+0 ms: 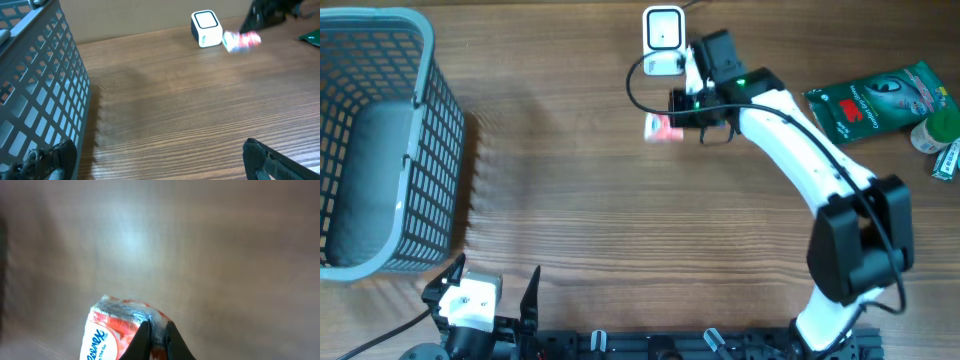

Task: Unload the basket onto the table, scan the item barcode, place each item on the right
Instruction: 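Lift the tissue box and hold it under the scanner, right gripper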

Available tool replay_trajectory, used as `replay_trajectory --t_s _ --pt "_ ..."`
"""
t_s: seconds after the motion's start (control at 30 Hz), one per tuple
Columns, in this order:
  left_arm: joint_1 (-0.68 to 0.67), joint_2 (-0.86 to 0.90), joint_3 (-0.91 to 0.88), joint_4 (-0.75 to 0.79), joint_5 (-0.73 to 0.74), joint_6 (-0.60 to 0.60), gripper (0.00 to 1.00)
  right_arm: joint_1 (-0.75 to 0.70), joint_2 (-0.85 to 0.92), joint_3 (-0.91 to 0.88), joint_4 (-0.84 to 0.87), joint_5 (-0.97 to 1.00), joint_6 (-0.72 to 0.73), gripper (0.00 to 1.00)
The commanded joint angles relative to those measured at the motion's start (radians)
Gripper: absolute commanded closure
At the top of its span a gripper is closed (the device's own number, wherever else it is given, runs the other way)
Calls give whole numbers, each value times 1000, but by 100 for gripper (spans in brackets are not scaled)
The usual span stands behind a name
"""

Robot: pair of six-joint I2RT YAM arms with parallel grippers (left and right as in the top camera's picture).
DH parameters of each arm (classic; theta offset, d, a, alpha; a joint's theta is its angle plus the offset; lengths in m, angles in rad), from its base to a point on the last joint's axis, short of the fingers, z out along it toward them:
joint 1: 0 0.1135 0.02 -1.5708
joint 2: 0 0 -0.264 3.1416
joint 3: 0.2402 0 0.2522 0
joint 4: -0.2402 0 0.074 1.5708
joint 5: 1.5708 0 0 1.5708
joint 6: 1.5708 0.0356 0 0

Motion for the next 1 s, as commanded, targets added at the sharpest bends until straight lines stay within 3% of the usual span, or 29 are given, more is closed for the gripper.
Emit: replay_trajectory --t_s 0.0,0.17,0.57,0.8,0.97 --pt "-5 -2 -1 3 12 -3 0 11 -19 12 96 175 -11 95" --pt "-5 -2 -1 3 12 -3 0 7 18 -7 389 337 -26 95" --pt "-5 -2 -1 3 12 -3 0 8 269 -8 1001 337 -512 95" --pt "-5 -2 -1 3 12 -3 0 7 416 -8 1290 337 -540 95" --pt "-5 -2 -1 3 12 -3 0 6 447 -8 1337 337 -540 95"
